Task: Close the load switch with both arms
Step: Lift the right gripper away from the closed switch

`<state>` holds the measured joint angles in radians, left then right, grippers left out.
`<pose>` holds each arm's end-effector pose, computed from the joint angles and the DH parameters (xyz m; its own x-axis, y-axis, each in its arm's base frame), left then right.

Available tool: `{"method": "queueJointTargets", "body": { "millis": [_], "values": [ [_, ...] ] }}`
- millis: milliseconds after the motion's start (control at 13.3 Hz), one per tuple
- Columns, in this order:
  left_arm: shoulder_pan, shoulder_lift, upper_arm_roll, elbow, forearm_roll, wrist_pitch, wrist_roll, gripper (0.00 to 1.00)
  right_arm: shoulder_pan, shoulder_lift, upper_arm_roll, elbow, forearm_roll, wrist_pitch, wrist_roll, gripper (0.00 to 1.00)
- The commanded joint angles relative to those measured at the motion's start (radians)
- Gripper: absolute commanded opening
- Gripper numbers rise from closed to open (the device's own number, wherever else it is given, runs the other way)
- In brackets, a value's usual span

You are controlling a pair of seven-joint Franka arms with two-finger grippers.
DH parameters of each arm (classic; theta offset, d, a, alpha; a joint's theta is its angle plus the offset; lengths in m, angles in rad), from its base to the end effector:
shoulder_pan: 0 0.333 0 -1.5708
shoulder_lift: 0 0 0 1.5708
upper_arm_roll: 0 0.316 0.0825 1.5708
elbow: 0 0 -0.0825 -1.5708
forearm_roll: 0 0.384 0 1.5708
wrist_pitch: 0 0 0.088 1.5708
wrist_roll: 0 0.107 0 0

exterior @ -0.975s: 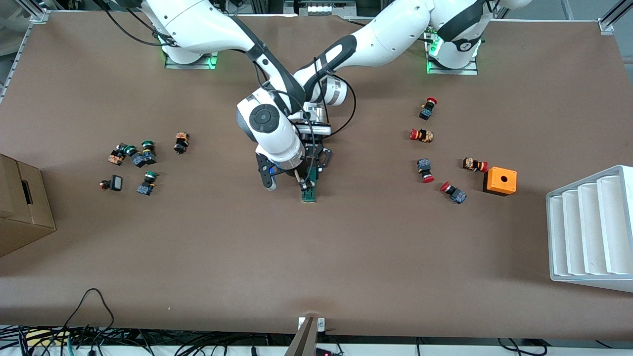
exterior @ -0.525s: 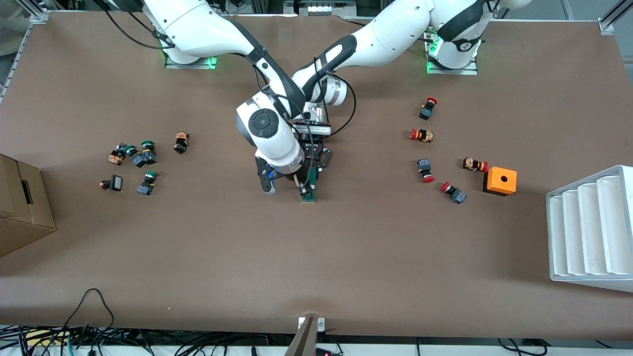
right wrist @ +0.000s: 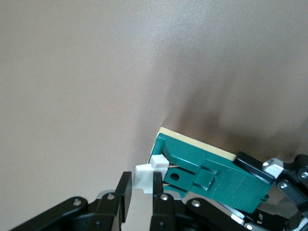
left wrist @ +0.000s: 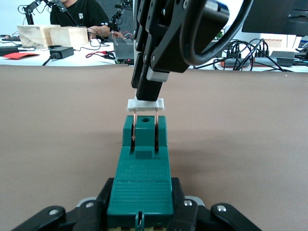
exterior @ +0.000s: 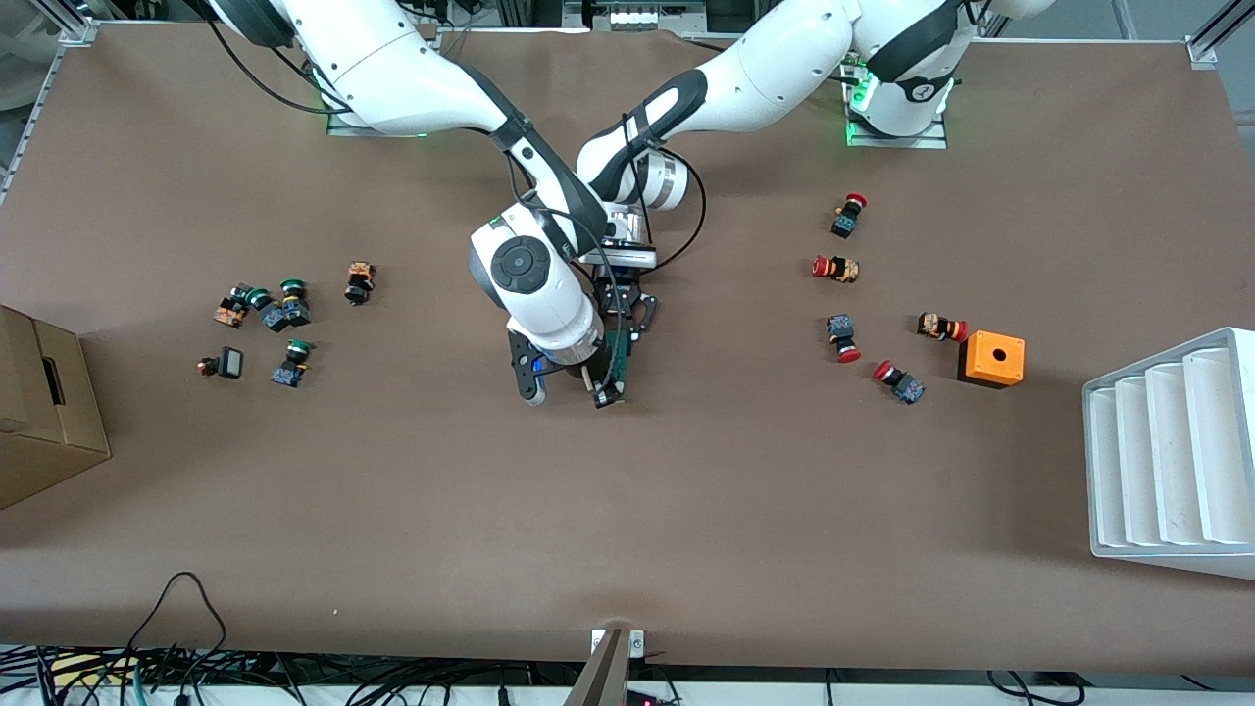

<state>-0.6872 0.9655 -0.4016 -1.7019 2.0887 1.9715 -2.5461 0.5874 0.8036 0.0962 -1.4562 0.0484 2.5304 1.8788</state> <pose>0.3671 -0.5381 0.0676 0.3681 0.0407 0.9289 -0.0185 -0.9985 0.0511 0.5891 0.4597 0.2348 0.3110 -0.9329 -0.1818 -0.9374 -0.2695 -0.2207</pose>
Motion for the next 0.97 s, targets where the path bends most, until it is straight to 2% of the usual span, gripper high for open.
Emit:
{"method": "queueJointTargets", "body": {
  "millis": [0,900],
  "values": [
    [-0.002,0.028,0.020,0.048,0.027,0.024,-0.003,0.41,-0.004,0.025,0.005,0.028,-0.018,0.005,0.002,0.25],
    [-0.002,0.028,0.020,0.048,0.022,0.024,-0.008,0.41,-0.004,0.065,0.003,0.031,-0.022,0.014,-0.007,0.25]
  ]
}}
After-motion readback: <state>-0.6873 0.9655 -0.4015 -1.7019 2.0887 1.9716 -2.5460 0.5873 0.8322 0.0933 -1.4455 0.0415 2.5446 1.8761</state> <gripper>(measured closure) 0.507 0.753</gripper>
